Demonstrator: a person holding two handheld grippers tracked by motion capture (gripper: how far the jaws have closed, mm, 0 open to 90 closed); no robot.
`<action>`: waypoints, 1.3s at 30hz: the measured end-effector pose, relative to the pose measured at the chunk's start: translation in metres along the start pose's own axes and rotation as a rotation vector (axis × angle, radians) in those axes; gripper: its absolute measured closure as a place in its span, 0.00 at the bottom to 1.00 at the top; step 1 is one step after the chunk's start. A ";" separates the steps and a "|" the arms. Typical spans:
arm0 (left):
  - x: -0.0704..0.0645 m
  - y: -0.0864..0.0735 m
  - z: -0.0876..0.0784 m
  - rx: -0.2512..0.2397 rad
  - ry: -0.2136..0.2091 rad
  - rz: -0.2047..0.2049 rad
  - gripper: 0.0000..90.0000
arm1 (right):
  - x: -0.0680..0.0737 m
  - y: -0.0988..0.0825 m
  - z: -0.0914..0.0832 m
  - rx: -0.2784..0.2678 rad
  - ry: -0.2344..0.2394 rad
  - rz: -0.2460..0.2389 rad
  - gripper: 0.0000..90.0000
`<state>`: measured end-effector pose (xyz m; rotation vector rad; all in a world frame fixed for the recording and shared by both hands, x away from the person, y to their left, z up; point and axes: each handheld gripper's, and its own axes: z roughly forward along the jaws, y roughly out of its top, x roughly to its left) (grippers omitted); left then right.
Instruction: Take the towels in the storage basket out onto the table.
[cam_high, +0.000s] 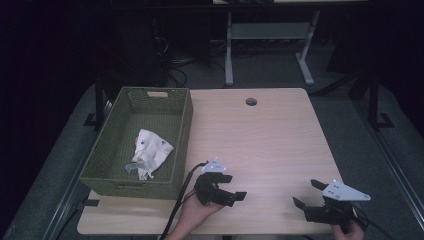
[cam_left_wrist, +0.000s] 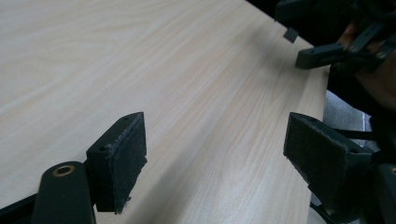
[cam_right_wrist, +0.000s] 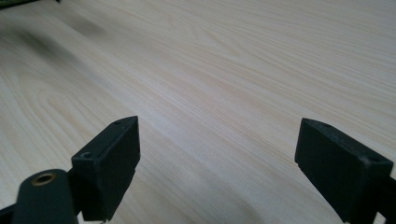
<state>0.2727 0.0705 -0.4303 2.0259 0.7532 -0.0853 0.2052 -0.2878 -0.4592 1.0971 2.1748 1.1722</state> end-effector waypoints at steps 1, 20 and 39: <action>0.001 0.002 -0.003 -0.008 -0.006 -0.004 0.23 | 0.000 0.000 0.001 0.003 -0.001 0.003 0.15; 0.028 0.053 -0.032 -0.035 -0.035 -0.085 0.23 | 0.002 0.001 0.004 0.009 -0.005 -0.015 0.15; 0.067 0.090 -0.076 -0.058 -0.152 -0.181 0.24 | 0.002 0.002 0.000 0.003 -0.003 -0.025 0.15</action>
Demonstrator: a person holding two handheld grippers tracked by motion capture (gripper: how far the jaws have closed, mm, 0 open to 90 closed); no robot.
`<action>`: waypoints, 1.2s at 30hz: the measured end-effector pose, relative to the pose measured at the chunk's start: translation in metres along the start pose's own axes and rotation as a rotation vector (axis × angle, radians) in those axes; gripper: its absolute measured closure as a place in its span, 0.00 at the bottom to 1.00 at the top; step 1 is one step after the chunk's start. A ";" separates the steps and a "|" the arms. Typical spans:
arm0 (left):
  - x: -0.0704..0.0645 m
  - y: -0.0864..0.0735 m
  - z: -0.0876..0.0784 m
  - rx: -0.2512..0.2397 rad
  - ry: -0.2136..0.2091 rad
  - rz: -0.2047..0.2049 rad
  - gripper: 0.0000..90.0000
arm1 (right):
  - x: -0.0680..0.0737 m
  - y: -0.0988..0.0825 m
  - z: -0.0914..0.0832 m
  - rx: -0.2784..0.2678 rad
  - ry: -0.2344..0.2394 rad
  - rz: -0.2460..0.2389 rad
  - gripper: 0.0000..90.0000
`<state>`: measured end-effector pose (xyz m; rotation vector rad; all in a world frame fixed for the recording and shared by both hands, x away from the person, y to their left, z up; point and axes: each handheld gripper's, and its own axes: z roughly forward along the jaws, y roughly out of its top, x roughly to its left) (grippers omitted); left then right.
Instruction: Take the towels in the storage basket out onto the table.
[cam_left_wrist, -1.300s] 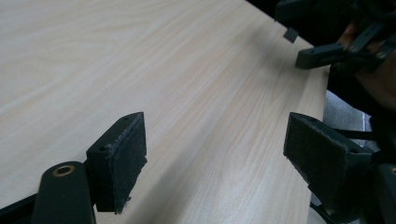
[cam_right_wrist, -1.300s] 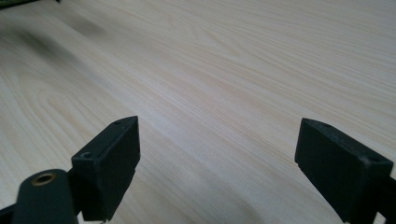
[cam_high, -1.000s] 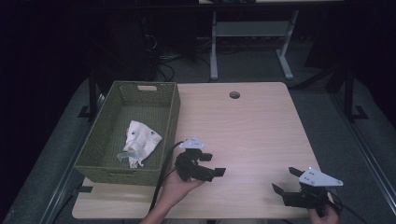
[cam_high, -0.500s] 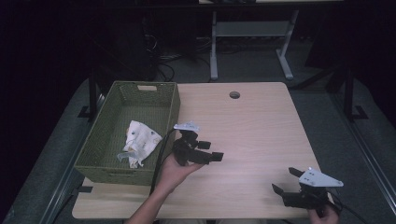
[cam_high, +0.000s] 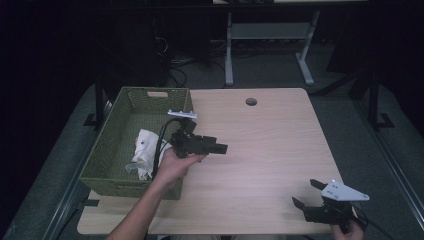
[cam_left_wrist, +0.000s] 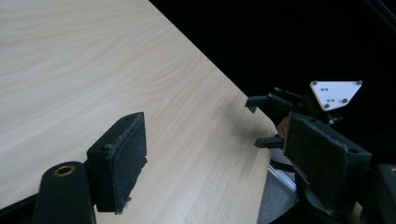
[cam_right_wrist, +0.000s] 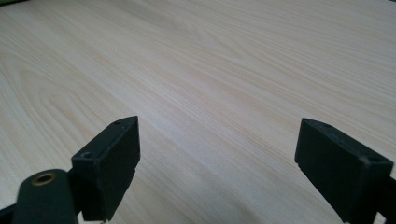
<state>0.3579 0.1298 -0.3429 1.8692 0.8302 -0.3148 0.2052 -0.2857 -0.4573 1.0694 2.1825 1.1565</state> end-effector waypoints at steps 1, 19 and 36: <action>0.002 0.001 -0.004 -0.005 -0.005 -0.001 0.24 | 0.000 0.000 0.000 -0.004 -0.002 0.001 0.15; 0.025 0.013 -0.055 0.017 0.057 0.007 0.24 | 0.000 0.000 0.000 0.002 0.000 -0.005 0.15; 0.051 0.004 -0.097 0.038 0.171 -0.005 0.26 | 0.003 0.001 0.002 0.009 0.009 -0.021 0.15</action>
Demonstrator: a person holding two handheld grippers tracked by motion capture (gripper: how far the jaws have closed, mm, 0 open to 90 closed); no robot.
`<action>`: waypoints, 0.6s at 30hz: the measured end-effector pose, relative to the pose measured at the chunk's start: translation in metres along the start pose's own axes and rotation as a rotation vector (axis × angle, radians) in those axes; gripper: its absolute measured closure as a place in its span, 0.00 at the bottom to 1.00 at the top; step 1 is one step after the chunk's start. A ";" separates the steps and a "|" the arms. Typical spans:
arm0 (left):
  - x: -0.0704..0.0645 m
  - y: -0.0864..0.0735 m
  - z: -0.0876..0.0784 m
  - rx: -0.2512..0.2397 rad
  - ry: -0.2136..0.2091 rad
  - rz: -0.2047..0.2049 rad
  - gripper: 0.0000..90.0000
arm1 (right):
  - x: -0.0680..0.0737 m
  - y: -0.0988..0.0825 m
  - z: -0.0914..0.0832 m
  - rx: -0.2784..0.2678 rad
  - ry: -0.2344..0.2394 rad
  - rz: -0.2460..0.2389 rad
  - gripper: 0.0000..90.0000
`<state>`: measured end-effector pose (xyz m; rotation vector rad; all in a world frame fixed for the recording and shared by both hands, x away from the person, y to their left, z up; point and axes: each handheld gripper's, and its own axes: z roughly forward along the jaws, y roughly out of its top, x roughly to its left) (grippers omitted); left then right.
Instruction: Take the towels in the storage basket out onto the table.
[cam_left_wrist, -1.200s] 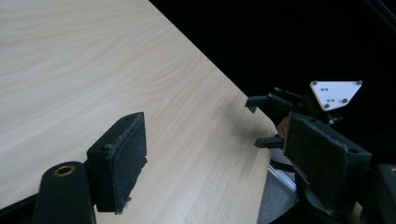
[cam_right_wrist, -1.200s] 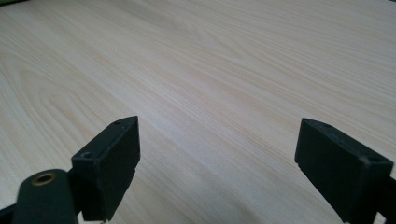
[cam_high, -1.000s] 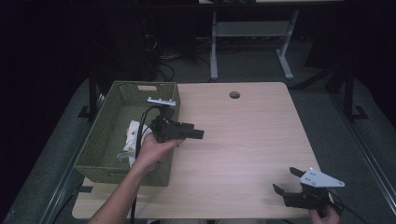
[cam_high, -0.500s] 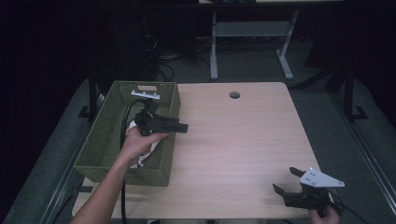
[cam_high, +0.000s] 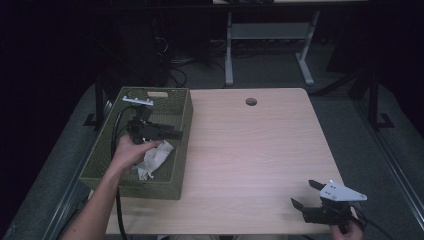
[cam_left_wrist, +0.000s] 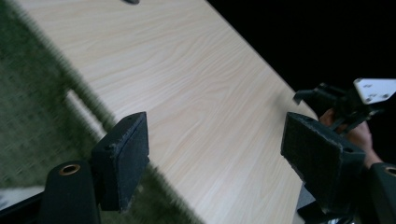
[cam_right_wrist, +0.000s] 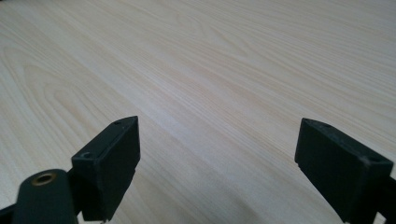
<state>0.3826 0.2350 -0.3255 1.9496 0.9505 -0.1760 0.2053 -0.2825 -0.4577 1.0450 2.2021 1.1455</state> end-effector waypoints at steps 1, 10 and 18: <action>0.001 -0.001 -0.001 0.006 0.011 0.002 0.26 | 0.000 0.000 0.000 0.000 0.001 -0.001 0.15; 0.014 -0.006 -0.013 0.031 0.103 -0.003 0.26 | 0.001 0.000 0.000 0.004 0.001 -0.003 0.15; 0.033 -0.015 -0.021 0.051 0.199 -0.048 0.24 | 0.001 0.001 0.000 0.004 0.005 -0.010 0.15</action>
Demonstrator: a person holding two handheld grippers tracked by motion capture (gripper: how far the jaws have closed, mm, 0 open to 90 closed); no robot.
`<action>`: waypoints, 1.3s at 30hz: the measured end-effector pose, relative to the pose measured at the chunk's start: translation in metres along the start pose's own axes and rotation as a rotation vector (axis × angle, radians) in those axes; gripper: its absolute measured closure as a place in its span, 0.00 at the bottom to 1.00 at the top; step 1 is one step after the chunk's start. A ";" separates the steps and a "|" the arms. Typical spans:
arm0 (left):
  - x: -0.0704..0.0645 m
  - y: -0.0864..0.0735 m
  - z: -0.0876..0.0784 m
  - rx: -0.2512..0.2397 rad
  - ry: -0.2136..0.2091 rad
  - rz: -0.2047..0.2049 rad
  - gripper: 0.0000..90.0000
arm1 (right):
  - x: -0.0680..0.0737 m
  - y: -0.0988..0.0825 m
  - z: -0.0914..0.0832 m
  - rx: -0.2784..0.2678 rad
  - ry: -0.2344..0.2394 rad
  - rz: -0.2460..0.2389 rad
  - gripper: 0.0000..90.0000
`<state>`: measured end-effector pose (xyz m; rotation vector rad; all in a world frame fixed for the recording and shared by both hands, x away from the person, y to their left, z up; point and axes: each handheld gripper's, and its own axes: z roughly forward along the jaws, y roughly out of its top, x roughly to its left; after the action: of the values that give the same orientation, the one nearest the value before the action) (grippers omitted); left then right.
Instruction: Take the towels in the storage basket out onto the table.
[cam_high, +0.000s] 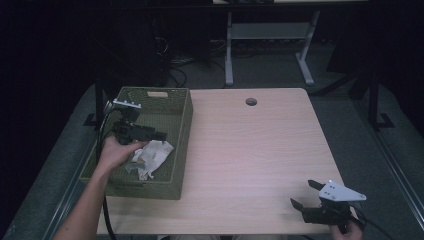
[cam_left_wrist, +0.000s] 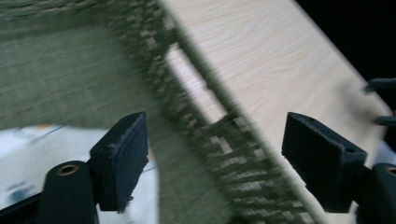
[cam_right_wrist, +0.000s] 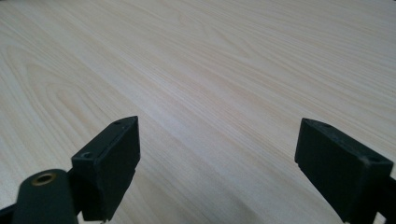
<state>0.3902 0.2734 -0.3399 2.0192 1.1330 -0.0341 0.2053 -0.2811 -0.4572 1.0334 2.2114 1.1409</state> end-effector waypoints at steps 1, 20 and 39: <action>0.005 -0.003 0.002 0.016 0.017 -0.010 0.24 | 0.000 0.000 0.000 0.001 0.002 0.000 0.15; 0.032 -0.020 0.023 0.235 0.306 -0.053 0.27 | 0.001 0.001 0.000 0.001 0.003 -0.003 0.15; 0.040 -0.024 0.046 0.410 0.393 -0.054 0.32 | 0.001 0.001 0.000 -0.001 -0.002 -0.007 0.15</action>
<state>0.4120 0.2782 -0.4014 2.4272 1.5237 0.1179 0.2048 -0.2804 -0.4564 1.0247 2.2116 1.1370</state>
